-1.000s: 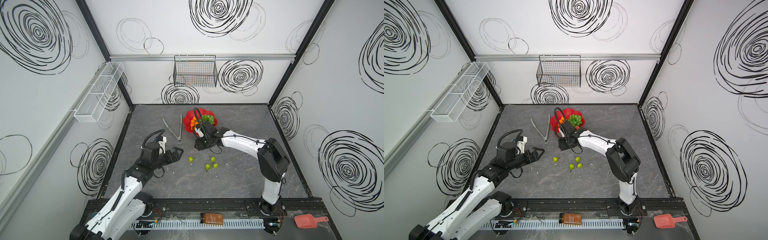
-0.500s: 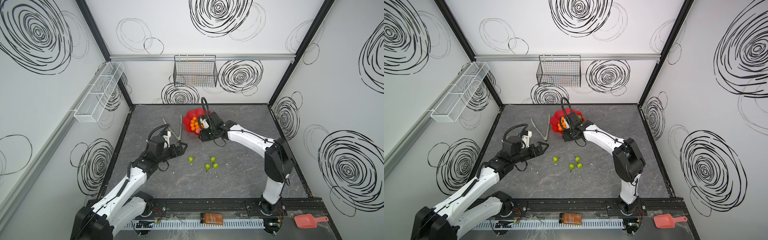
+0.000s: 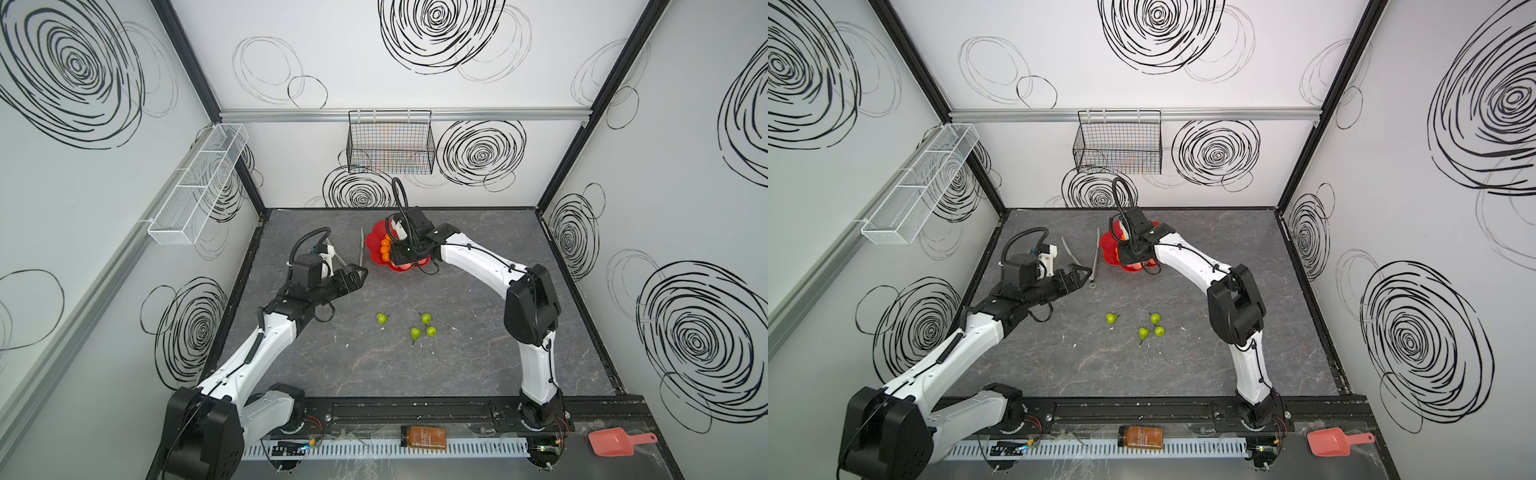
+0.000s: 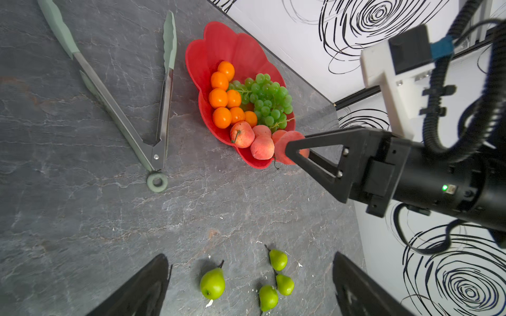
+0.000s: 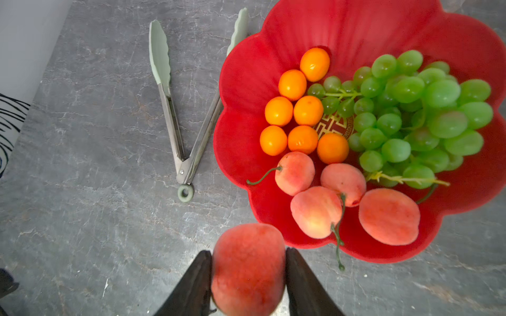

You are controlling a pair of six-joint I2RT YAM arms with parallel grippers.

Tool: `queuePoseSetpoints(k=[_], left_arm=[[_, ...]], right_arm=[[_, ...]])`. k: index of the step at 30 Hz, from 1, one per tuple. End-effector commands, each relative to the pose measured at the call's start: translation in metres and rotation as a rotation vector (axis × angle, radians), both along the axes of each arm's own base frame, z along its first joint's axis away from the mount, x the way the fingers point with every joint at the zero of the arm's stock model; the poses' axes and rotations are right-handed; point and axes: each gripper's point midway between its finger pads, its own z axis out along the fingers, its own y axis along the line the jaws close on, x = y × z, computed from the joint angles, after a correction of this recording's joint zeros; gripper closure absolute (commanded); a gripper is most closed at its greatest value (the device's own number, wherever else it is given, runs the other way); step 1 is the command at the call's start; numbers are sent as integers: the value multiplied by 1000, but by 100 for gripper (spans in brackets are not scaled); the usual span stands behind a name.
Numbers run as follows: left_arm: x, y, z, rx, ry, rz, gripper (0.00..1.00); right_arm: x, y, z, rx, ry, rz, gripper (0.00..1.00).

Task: Place and organize the fake fruits in the fruit bowl
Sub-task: 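Lift and carry the peach over the red bowl with the right gripper, then lower the peach into the bowl and open the right gripper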

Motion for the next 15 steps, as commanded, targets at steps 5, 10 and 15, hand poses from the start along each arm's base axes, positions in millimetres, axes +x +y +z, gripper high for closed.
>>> queuePoseSetpoints(k=[5,10,15], left_arm=[[26,-7,27,-23,-92,-34,4],[30,-6,25,-19,-90,-39,4],[30,-5,21,-20,-83,-39,4]], right_arm=[[24,1,-10,-55,17,3,54],[33,14,-21,-47,29,33,55],[43,20,-32,-43,28,47,55]])
